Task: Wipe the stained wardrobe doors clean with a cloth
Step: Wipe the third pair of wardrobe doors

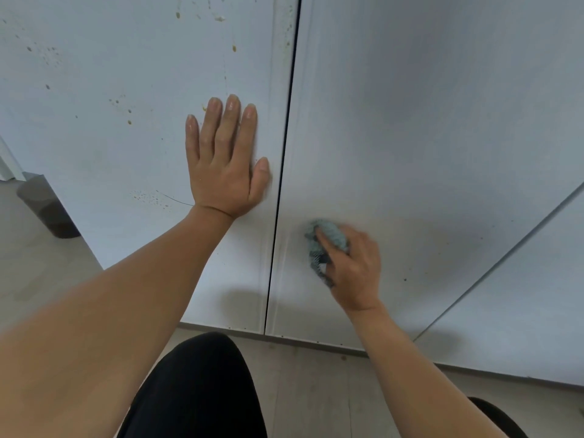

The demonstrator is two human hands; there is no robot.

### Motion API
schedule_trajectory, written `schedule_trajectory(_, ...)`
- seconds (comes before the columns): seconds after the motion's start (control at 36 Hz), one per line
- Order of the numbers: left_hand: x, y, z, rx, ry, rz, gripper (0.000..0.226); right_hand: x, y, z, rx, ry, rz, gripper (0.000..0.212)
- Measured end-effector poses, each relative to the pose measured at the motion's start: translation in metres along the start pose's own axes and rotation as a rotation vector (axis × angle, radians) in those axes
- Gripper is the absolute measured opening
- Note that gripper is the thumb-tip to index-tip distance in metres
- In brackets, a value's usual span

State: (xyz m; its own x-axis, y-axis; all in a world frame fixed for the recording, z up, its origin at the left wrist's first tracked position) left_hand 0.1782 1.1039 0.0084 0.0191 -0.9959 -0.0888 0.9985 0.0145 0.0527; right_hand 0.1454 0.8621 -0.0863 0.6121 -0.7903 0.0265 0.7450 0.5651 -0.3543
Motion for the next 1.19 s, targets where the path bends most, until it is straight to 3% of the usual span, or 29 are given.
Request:
schedule_trajectory(0.08,0.001,0.0,0.0,-0.002,0.003,-0.005,0.066,0.009,0.001,0.001,0.105,0.174,-0.007,0.045)
schedule_trajectory(0.22,0.0,-0.001,-0.001,0.004,0.03,-0.004,0.069,-0.019,0.017,-0.004,-0.055,0.023,0.073,0.033)
schedule_trajectory(0.31,0.0,0.0,-0.002,0.01,0.018,-0.007,0.068,0.015,-0.018,0.0,0.123,0.162,0.045,0.029)
schedule_trajectory(0.47,0.001,0.0,-0.002,0.021,0.019,-0.01,0.068,0.108,-0.081,-0.005,0.478,0.581,-0.125,0.041)
schedule_trajectory(0.53,0.0,-0.001,-0.002,0.028,0.014,-0.016,0.068,0.106,-0.08,-0.006,0.526,0.611,-0.139,0.039)
schedule_trajectory(0.58,0.0,-0.001,-0.002,0.03,0.013,-0.013,0.069,0.087,-0.063,-0.008,0.473,0.666,-0.094,0.043)
schedule_trajectory(0.61,0.0,-0.001,-0.001,0.034,0.015,-0.009,0.069,0.072,-0.051,-0.008,0.403,0.655,-0.062,0.043)
schedule_trajectory(0.72,0.001,-0.002,-0.001,0.041,0.026,-0.014,0.069,0.04,-0.018,-0.023,0.157,0.131,-0.047,0.041)
schedule_trajectory(0.75,0.001,-0.002,-0.001,0.041,0.027,-0.012,0.069,0.048,-0.017,-0.028,0.14,0.124,-0.053,0.044)
schedule_trajectory(0.86,0.002,-0.001,-0.002,0.046,0.026,-0.001,0.069,0.057,-0.028,-0.036,0.225,0.387,-0.053,0.043)
schedule_trajectory(0.94,0.0,-0.001,-0.004,0.054,0.029,-0.003,0.069,0.035,-0.018,-0.033,0.112,0.213,-0.002,0.046)
schedule_trajectory(1.0,-0.001,-0.001,-0.005,0.05,0.032,-0.007,0.069,0.041,-0.027,-0.032,0.081,0.181,0.005,0.036)
schedule_trajectory(1.06,-0.001,-0.001,-0.004,0.05,0.031,-0.012,0.069,0.067,-0.054,-0.028,0.173,0.312,-0.043,0.04)
schedule_trajectory(1.19,0.0,-0.001,-0.004,0.061,0.029,-0.012,0.069,0.145,-0.137,-0.011,0.584,0.682,-0.157,0.043)
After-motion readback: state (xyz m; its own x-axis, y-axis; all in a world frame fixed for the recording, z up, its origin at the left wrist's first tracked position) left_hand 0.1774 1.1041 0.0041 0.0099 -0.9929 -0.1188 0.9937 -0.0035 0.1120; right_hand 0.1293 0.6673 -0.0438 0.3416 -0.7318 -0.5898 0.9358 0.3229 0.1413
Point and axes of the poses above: each hand's wrist, its own z-axis towards the middle knuckle, its own y-axis out of the palm, x = y × z, the point moved 5 cm from there along z, towards the middle knuckle, and after that the axes turned 8 degrees about x, right-handed, at the moved point
